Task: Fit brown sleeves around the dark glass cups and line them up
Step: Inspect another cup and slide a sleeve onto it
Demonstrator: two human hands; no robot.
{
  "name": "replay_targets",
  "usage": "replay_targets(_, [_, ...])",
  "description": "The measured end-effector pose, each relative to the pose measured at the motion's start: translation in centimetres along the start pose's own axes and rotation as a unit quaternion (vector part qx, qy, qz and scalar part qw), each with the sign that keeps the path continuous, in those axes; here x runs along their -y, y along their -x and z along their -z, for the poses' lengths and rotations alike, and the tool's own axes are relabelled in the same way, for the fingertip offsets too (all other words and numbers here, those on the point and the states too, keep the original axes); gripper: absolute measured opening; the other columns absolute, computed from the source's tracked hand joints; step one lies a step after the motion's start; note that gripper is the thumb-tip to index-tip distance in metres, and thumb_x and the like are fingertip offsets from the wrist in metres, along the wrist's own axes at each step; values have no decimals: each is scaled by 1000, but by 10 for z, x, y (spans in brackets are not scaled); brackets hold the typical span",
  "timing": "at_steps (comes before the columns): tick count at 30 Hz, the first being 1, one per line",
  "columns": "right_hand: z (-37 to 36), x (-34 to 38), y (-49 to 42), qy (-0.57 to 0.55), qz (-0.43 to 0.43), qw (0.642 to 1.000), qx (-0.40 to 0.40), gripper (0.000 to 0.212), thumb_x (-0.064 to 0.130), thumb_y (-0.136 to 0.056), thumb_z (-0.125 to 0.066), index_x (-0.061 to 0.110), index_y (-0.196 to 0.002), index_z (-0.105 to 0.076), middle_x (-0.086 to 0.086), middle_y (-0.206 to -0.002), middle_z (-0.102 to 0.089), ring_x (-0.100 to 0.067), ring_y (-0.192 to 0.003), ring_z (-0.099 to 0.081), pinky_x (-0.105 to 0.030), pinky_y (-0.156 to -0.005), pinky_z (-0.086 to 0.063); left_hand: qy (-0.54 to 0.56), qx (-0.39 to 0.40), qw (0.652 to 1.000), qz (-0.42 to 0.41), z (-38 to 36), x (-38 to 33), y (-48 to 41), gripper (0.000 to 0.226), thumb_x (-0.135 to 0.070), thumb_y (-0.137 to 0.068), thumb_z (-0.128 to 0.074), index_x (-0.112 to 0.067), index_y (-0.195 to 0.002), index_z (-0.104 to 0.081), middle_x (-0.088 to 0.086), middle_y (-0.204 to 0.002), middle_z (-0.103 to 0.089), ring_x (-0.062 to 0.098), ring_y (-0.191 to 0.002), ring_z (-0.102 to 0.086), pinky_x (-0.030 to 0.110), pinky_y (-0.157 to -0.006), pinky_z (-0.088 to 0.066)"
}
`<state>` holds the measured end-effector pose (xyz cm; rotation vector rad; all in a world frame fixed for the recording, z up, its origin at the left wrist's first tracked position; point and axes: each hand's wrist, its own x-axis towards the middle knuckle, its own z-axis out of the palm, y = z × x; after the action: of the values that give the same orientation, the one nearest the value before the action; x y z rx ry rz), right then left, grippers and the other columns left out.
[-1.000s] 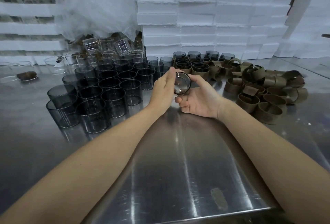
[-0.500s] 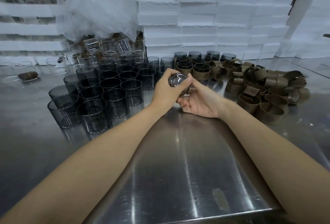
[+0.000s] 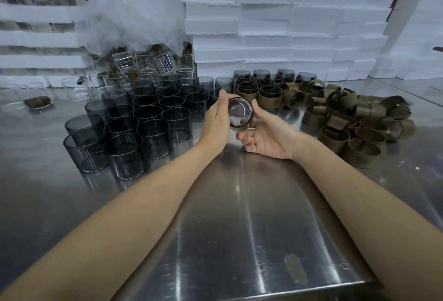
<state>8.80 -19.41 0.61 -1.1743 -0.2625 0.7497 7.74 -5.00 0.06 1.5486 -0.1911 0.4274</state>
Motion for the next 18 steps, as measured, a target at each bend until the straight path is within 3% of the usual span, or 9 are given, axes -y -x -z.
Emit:
replay_targets(2, [2,1,0,-19,10,1000,-11,58,62,-84,-51,9,-106,-52,-10,-76,-58,-13,-58,-54,-21,-57,-49,-25,65,998,7,0,-1,0,14,-32,-101,-51,-23,-106,-61,-12,-97,-66,-1,-91,-61,17,-85,-44])
replay_targets(3, [4,1,1,-27,16,999,-15,58,62,-85,-50,8,-108,-51,-10,-76,-57,-13,-57,-54,-21,-56,-48,-35,94,995,0,0,0,1,16,-27,-95,-61,-23,-110,-58,-11,-101,-65,-2,-92,-61,15,-83,-45])
replay_targets(7, [8,2,3,-43,18,999,-7,55,60,-87,-50,7,-95,-64,-3,-70,-56,-12,-57,-55,-20,-54,-47,-29,138,990,-33,1,3,3,51,-12,-75,-84,-30,-110,-52,-12,-105,-63,-10,-91,-61,9,-77,-47])
replay_targets(11, [7,2,3,-28,17,999,-11,58,61,-87,-49,6,-99,-60,-7,-73,-54,-12,-57,-54,-21,-55,-46,-52,128,988,-65,2,1,3,43,-17,-80,-80,-33,-111,-54,-10,-106,-65,2,-99,-63,15,-86,-47])
replay_targets(15, [8,3,2,-30,18,999,-8,59,61,-87,-51,7,-110,-53,-11,-76,-58,-14,-57,-55,-22,-54,-48,-77,110,988,-71,2,3,1,25,-27,-91,-67,-27,-115,-60,-9,-108,-68,3,-102,-62,12,-87,-45])
replay_targets(18, [8,3,1,-25,17,1000,-6,57,60,-87,-52,7,-108,-54,-12,-77,-59,-15,-58,-56,-22,-55,-49,-72,106,989,-70,3,4,-1,22,-27,-97,-60,-19,-117,-64,-8,-110,-68,4,-104,-62,13,-90,-45])
